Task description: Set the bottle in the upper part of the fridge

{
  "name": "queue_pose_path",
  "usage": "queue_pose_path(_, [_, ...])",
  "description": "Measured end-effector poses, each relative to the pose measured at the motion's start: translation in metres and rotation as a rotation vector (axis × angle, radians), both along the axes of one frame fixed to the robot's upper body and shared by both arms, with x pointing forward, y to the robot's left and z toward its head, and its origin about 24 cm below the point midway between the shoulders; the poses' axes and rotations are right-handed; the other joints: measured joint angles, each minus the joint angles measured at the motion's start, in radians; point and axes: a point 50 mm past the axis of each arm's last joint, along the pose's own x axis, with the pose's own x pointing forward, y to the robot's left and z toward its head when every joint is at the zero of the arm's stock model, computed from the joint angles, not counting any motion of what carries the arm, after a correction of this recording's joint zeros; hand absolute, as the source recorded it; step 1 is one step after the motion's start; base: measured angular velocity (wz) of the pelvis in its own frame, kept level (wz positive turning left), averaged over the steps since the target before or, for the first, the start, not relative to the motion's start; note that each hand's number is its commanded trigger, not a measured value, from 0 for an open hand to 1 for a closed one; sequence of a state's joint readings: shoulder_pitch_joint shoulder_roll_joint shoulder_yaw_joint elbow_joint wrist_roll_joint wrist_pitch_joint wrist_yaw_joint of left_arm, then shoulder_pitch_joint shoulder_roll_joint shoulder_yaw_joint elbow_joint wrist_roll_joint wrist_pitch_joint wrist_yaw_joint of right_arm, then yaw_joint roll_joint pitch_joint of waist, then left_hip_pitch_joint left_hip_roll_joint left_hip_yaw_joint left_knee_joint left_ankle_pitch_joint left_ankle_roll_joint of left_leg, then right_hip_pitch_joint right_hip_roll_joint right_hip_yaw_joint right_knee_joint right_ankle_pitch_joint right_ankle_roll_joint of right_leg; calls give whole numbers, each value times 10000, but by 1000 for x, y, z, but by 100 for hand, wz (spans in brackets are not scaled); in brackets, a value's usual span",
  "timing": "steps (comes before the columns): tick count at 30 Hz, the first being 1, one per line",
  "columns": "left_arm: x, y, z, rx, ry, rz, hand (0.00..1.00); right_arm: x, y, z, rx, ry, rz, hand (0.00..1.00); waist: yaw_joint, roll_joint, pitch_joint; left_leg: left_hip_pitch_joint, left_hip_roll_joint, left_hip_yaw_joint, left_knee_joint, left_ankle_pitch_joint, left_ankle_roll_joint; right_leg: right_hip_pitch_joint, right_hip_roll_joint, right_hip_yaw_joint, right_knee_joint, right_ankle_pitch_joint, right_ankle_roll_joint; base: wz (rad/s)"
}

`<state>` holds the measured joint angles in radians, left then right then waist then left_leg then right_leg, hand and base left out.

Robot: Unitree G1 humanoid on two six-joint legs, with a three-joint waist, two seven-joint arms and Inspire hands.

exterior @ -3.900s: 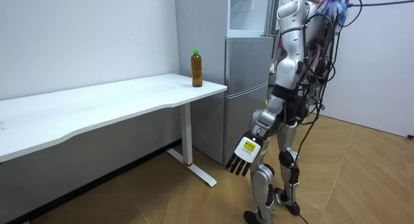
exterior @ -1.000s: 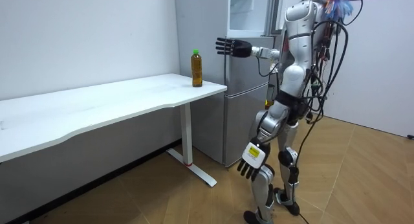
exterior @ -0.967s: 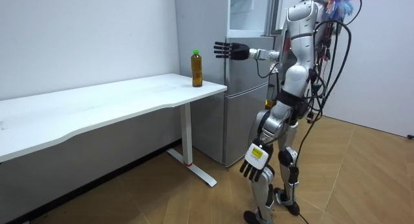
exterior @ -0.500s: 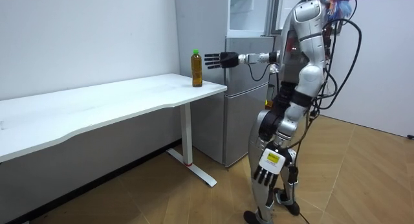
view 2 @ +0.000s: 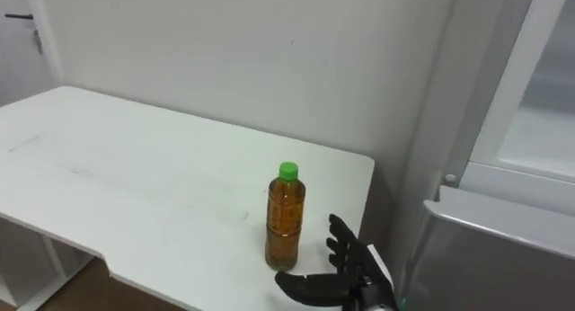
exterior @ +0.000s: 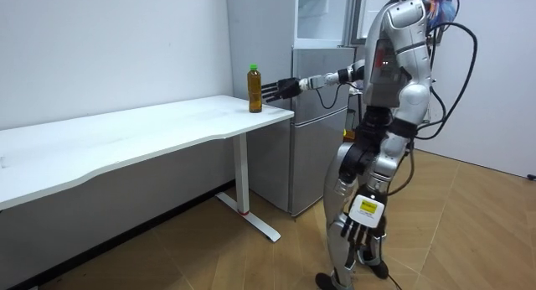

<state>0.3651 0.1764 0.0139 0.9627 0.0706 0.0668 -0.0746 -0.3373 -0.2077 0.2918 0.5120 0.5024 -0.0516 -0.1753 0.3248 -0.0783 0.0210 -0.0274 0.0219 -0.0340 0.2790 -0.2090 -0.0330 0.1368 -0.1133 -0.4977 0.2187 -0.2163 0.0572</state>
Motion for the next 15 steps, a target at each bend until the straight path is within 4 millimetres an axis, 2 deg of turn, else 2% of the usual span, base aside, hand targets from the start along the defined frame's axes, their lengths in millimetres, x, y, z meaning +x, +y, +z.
queue_pose_path(10, [-1, 1, 0, 73, 98, 17, 0, -1, -3, -1, -278, 150, -1529, 0, 247, -34, -5, -236, -194, -247, 47, 55, 92, -1, -149, -242, 32, -45, 74, 9])
queue_pose_path(15, [-4, 1, 0, 98, 217, 64, 0, 7, -6, 5, -501, 70, -2327, 0, 417, -51, -10, -315, -229, -353, 112, 89, 109, 18, -156, -337, 28, -45, 74, 8])
